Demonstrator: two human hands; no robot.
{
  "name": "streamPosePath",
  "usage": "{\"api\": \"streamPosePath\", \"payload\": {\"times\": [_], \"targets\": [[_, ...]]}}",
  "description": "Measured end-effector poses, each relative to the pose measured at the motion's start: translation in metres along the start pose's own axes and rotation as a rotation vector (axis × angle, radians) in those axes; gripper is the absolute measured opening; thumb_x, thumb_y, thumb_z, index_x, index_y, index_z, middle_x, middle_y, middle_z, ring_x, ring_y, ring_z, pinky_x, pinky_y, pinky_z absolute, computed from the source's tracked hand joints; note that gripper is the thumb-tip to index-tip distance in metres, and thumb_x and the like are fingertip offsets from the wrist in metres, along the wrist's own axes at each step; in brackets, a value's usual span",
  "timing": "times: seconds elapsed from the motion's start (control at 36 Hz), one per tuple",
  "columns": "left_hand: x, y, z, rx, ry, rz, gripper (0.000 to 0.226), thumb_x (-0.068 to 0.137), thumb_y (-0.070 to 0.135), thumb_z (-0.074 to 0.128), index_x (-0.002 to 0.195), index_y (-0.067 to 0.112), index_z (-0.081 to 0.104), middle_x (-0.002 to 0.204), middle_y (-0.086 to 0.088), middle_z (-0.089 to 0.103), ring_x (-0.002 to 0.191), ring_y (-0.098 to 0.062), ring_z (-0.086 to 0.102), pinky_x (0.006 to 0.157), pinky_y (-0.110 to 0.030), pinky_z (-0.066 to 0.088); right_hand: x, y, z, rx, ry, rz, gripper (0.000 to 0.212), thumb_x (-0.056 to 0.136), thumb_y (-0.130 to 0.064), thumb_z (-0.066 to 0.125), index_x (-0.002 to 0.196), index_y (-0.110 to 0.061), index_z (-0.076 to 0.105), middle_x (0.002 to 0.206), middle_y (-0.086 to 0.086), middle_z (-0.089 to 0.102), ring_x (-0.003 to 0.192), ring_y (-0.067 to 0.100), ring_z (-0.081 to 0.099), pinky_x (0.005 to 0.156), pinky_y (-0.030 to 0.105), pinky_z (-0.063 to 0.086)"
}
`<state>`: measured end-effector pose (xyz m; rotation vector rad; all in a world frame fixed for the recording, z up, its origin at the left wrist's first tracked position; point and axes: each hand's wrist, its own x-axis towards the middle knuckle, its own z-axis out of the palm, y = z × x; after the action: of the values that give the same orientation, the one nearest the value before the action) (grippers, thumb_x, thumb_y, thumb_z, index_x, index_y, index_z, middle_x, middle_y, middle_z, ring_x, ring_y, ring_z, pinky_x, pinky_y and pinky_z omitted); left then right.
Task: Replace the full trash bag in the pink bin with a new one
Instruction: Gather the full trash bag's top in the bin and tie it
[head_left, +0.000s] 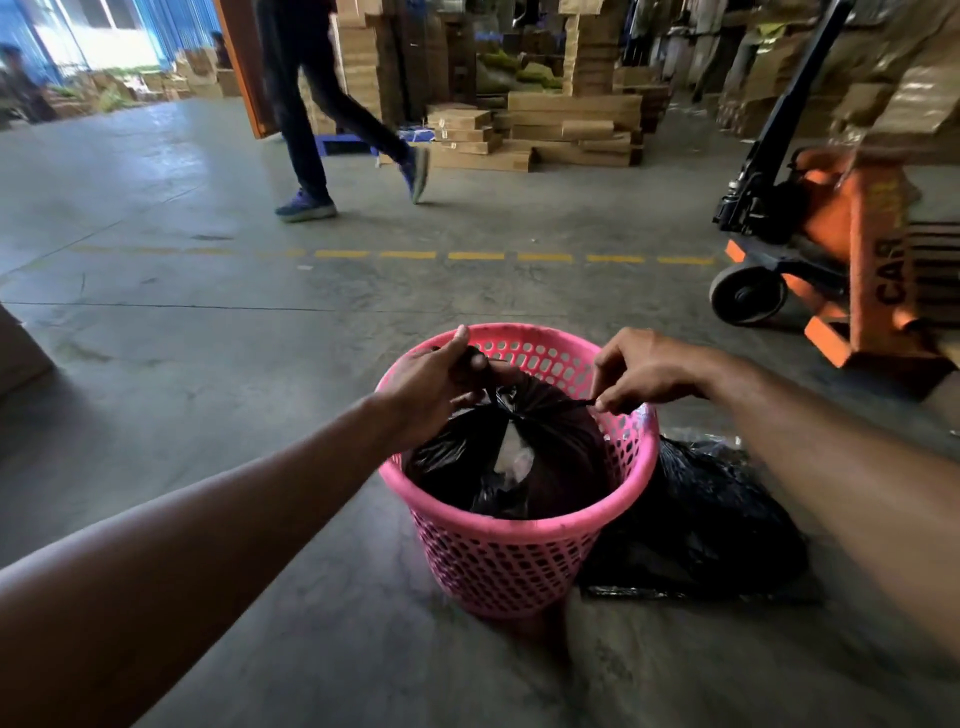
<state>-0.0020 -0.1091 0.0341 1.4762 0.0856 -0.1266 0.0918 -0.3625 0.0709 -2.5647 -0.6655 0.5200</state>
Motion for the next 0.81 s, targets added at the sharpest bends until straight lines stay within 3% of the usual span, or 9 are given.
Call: {"api": "streamPosePath", "payload": {"times": [0.08, 0.19, 0.28, 0.36, 0.44, 0.53, 0.61, 0.69, 0.81], "targets": [[0.009, -0.006, 0.014, -0.114, 0.041, 0.029, 0.038, 0.103, 0.039, 0.051, 0.083, 0.015, 0.072, 0.074, -0.001, 0.071, 0.078, -0.018, 0.072, 0.075, -0.030, 0.048, -0.004, -0.004, -0.012, -0.011, 0.074, -0.067, 0.015, 0.075, -0.005, 0.083, 0.073, -0.019, 0.078, 0.066, 0.000, 0.076, 0.062, 0.009, 0.070, 0.063, 0.025, 0.052], [0.015, -0.001, 0.023, -0.043, 0.006, 0.013, 0.036, 0.098, 0.017, 0.048, 0.120, 0.001, 0.071, 0.073, 0.000, 0.055, 0.081, -0.020, 0.058, 0.076, -0.026, 0.046, -0.012, -0.028, -0.024, -0.082, 0.240, -0.211, 0.007, 0.075, -0.020, 0.084, 0.077, -0.025, 0.079, 0.071, -0.010, 0.075, 0.064, -0.004, 0.065, 0.063, 0.017, 0.047], [0.014, 0.000, 0.034, 0.112, -0.025, 0.056, 0.042, 0.087, 0.020, 0.054, 0.112, -0.010, 0.068, 0.088, -0.007, 0.066, 0.067, -0.013, 0.052, 0.066, -0.024, 0.043, -0.011, -0.054, -0.022, -0.076, 0.321, -0.361, 0.008, 0.075, -0.020, 0.080, 0.078, -0.027, 0.079, 0.072, -0.010, 0.074, 0.065, -0.002, 0.064, 0.064, 0.017, 0.048], [0.012, -0.003, 0.040, 0.249, -0.049, 0.094, 0.020, 0.089, 0.025, 0.059, 0.085, 0.009, 0.070, 0.073, -0.004, 0.058, 0.062, -0.010, 0.049, 0.062, -0.027, 0.039, -0.005, -0.074, -0.008, -0.062, 0.378, -0.446, 0.008, 0.073, -0.020, 0.077, 0.080, -0.022, 0.080, 0.073, -0.005, 0.076, 0.066, 0.007, 0.068, 0.062, 0.020, 0.049], [0.013, -0.007, 0.036, 0.160, 0.015, 0.090, 0.020, 0.094, 0.027, 0.058, 0.086, 0.012, 0.070, 0.073, -0.004, 0.061, 0.061, -0.011, 0.052, 0.061, -0.026, 0.042, 0.007, -0.075, 0.001, 0.093, 0.448, -0.434, 0.020, 0.075, -0.026, 0.072, 0.094, -0.021, 0.077, 0.083, -0.007, 0.074, 0.063, 0.007, 0.064, 0.063, 0.019, 0.047], [0.013, -0.009, 0.025, 0.077, 0.019, 0.064, 0.027, 0.100, 0.022, 0.051, 0.083, 0.010, 0.069, 0.078, -0.006, 0.066, 0.064, -0.015, 0.055, 0.065, -0.028, 0.044, 0.014, -0.061, 0.001, 0.381, 0.348, -0.335, 0.033, 0.078, -0.025, 0.060, 0.110, -0.019, 0.067, 0.101, 0.006, 0.071, 0.055, 0.012, 0.064, 0.055, 0.026, 0.048], [0.012, -0.009, 0.021, 0.027, -0.003, 0.033, 0.024, 0.102, 0.019, 0.048, 0.091, 0.010, 0.067, 0.077, -0.002, 0.066, 0.067, -0.014, 0.058, 0.068, -0.027, 0.047, 0.011, -0.050, 0.014, 0.249, 0.191, -0.314, 0.039, 0.083, -0.013, 0.066, 0.121, -0.018, 0.062, 0.111, 0.004, 0.071, 0.056, 0.011, 0.066, 0.059, 0.025, 0.054], [0.013, -0.007, 0.022, 0.016, -0.020, -0.024, 0.021, 0.101, 0.022, 0.050, 0.099, 0.009, 0.066, 0.085, -0.004, 0.064, 0.071, -0.015, 0.059, 0.064, -0.023, 0.050, 0.004, -0.045, 0.029, 0.056, 0.270, -0.377, 0.042, 0.075, -0.019, 0.076, 0.116, -0.024, 0.068, 0.099, -0.005, 0.077, 0.085, 0.008, 0.072, 0.081, 0.028, 0.055], [0.014, 0.005, 0.012, 0.098, -0.159, -0.144, 0.029, 0.102, 0.027, 0.047, 0.089, 0.009, 0.065, 0.080, -0.005, 0.064, 0.074, -0.021, 0.069, 0.070, -0.029, 0.044, 0.002, -0.036, 0.024, 0.181, 0.363, -0.386, 0.010, 0.079, -0.013, 0.080, 0.088, -0.018, 0.080, 0.063, -0.020, 0.072, 0.062, -0.004, 0.069, 0.069, 0.026, 0.056]]}}
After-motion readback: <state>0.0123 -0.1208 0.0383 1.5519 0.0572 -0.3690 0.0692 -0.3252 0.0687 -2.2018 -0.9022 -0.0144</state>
